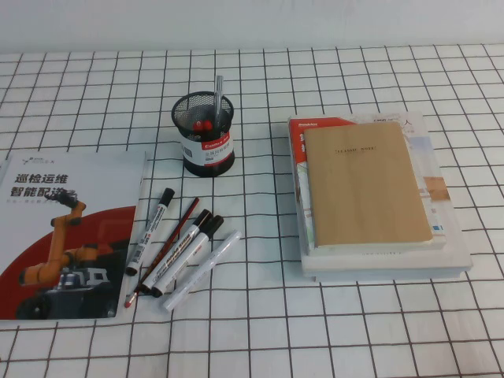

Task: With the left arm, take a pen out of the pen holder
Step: 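Take a marker out of the pen holder and lay it on the table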

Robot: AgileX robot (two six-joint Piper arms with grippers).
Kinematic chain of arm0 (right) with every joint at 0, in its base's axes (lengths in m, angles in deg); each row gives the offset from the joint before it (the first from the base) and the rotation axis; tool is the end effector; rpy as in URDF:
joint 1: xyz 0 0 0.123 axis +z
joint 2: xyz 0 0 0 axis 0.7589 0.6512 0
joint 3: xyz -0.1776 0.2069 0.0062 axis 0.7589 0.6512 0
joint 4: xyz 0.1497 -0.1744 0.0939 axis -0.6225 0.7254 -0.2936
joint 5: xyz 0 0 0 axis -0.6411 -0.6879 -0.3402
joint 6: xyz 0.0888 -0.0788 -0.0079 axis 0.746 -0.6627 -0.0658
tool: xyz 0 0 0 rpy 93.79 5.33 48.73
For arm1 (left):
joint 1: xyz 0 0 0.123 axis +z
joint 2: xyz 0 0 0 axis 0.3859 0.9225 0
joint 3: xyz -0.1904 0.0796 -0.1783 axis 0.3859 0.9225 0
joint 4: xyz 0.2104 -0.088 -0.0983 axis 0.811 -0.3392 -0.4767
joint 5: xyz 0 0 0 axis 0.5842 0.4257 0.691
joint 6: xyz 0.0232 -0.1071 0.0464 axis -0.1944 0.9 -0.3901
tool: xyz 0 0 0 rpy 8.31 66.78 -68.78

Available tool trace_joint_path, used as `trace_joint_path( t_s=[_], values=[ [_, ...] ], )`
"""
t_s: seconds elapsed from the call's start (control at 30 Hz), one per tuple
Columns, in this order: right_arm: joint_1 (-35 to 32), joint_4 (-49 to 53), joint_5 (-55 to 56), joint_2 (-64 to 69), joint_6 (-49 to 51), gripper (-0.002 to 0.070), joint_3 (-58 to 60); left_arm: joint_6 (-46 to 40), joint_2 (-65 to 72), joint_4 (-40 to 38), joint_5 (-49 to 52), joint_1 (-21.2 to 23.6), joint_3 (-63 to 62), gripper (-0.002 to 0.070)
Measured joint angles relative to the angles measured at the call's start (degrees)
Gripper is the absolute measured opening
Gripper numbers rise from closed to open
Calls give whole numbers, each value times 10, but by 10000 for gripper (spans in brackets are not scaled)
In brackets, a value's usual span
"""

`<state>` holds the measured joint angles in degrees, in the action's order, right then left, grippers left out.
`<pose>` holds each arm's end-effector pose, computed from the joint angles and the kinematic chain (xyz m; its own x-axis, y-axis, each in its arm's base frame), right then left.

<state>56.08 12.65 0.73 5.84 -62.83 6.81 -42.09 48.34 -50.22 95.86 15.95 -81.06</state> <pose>0.0866 0.0165 0.1637 -0.3114 0.1298 -0.9414 -0.1164 0.9779 0.1734 0.0875 -0.0091 0.1630 -0.3043 0.0094 -0.9525 0.0996 0.9948 -0.0220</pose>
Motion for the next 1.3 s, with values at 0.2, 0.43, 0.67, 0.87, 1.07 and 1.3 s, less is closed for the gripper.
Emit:
trace_joint_path(
  t_s=[0.2, 0.43, 0.67, 0.87, 1.07, 1.3],
  values=[
    [0, 0, 0, 0, 0, -14, 0, 0, 0, 1, 0, 0, 0, 0],
    [0, 0, 0, 0, 0, -14, 0, 0, 0, 3, 0, 0, 0, 0],
    [0, 0, 0, 0, 0, -14, 0, 0, 0, 4, 0, 0, 0, 0],
    [0, 0, 0, 0, 0, -14, 0, 0, 0, 4, 0, 0, 0, 0],
    [0, 0, 0, 0, 0, -14, 0, 0, 0, 4, -26, 0, 0, 0],
    [0, 0, 0, 0, 0, -14, 0, 0, 0, 4, -33, 0, 0, 0]
  ],
)
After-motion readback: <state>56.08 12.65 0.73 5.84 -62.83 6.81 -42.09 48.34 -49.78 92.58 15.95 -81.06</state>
